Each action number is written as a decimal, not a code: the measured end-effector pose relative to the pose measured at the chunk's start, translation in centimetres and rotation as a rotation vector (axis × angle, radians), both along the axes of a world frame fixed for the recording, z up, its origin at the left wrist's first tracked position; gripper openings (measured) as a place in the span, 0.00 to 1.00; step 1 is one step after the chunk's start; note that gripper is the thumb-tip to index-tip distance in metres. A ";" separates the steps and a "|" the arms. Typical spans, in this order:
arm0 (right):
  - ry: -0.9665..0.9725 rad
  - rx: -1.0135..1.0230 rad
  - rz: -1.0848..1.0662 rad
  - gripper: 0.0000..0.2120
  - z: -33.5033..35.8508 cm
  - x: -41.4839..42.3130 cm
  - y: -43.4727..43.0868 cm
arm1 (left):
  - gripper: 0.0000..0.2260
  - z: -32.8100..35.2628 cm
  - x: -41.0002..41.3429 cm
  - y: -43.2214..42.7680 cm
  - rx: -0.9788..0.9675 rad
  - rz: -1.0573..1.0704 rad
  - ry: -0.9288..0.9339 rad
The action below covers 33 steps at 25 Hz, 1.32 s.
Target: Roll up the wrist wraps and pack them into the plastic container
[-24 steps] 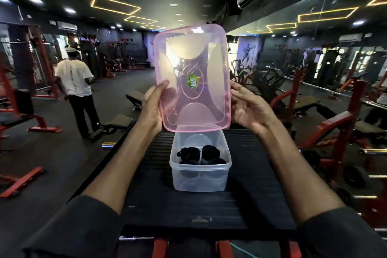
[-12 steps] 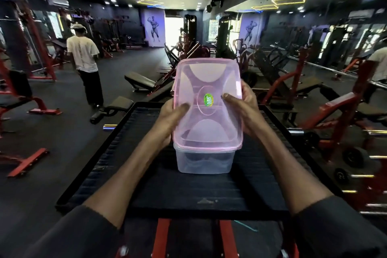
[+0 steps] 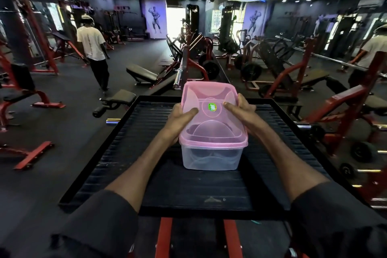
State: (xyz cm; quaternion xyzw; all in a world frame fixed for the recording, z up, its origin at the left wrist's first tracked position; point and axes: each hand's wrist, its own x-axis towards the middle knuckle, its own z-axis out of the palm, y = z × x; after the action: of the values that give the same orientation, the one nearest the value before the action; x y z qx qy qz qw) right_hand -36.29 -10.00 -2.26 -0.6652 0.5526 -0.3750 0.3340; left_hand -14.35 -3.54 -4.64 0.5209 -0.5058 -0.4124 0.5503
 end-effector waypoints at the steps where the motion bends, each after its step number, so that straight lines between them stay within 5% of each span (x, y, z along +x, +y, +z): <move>1: 0.065 0.041 0.016 0.35 0.2 0.1 0.8 | 0.21 0.4 -0.1 0.2 -0.005 -0.035 0.013; 4: 0.167 0.073 0.030 0.35 0.0 0.2 1.5 | 0.03 0.6 -0.7 0.3 -0.006 -0.075 0.044; 7: 0.323 0.028 0.053 0.28 -0.6 0.3 0.3 | 0.04 0.2 -0.2 -0.3 0.054 -0.070 -0.024; 10: 0.575 -0.021 0.059 0.26 -0.1 0.8 0.2 | 0.34 0.8 0.7 -1.8 0.205 0.050 -0.725; 13: 0.715 -0.028 0.045 0.27 -0.1 1.3 -0.1 | 0.38 1.9 -0.1 -2.3 0.093 0.099 -1.092; 20: 0.729 0.023 0.066 0.29 0.0 1.5 -0.2 | 0.37 2.0 -0.8 -2.7 0.214 -0.126 -1.295; 26: 0.633 0.077 0.094 0.31 -0.2 0.7 -0.7 | 0.37 2.0 -1.3 -4.3 0.220 -0.150 -1.270; 31: 0.606 0.077 0.086 0.31 -0.3 0.7 -0.2 | 0.49 0.9 -0.7 -5.4 0.218 -0.171 -1.292; 33: 0.626 0.077 0.081 0.31 -0.3 1.0 -0.1 | 0.44 1.4 -0.9 -5.0 0.215 -0.159 -1.299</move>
State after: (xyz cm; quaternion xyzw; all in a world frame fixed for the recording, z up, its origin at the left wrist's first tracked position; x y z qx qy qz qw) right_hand -35.30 -10.13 -2.61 -0.7565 0.6155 -0.1175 0.1874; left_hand -15.29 -8.55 -3.29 0.6765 -0.7278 -0.1021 0.0463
